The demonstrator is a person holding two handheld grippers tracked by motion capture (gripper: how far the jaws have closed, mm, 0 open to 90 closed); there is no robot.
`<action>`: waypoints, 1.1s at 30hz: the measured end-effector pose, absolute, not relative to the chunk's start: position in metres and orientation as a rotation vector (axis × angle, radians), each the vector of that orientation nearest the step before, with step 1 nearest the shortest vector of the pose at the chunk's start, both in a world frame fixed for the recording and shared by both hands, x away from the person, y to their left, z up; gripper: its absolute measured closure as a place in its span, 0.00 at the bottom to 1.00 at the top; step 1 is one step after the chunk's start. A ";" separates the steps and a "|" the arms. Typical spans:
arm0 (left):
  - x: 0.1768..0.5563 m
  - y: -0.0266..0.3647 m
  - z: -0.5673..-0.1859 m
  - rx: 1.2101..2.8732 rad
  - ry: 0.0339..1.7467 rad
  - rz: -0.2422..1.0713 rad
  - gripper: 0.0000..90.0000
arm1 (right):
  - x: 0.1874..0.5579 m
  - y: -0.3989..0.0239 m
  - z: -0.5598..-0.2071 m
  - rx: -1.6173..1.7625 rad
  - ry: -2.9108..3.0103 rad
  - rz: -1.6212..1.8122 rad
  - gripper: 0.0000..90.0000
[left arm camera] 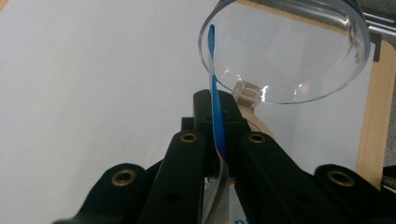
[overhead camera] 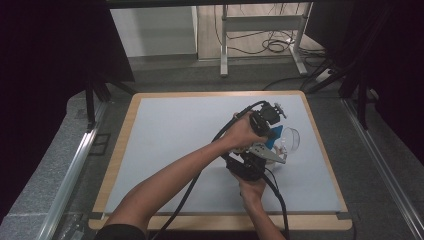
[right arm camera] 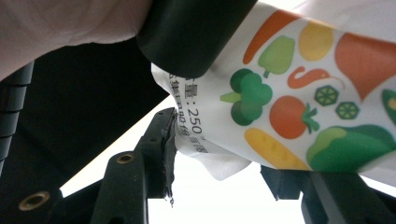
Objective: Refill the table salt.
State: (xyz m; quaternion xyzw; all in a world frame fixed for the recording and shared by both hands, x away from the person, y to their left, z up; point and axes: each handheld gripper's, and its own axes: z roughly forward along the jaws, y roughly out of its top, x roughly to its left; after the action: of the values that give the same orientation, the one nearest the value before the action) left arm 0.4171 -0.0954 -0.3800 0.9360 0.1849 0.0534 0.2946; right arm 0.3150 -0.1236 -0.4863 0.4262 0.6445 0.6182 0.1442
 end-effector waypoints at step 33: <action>0.417 -0.098 -0.381 2.497 0.486 0.138 1.00 | 0.314 -0.124 -0.487 1.231 1.843 1.782 0.57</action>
State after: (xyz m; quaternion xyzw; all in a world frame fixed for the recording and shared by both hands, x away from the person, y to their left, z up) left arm 0.4168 -0.0977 -0.3815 0.9373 0.1823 0.0519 0.2926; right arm 0.3139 -0.1242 -0.4874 0.4280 0.6409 0.6197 0.1486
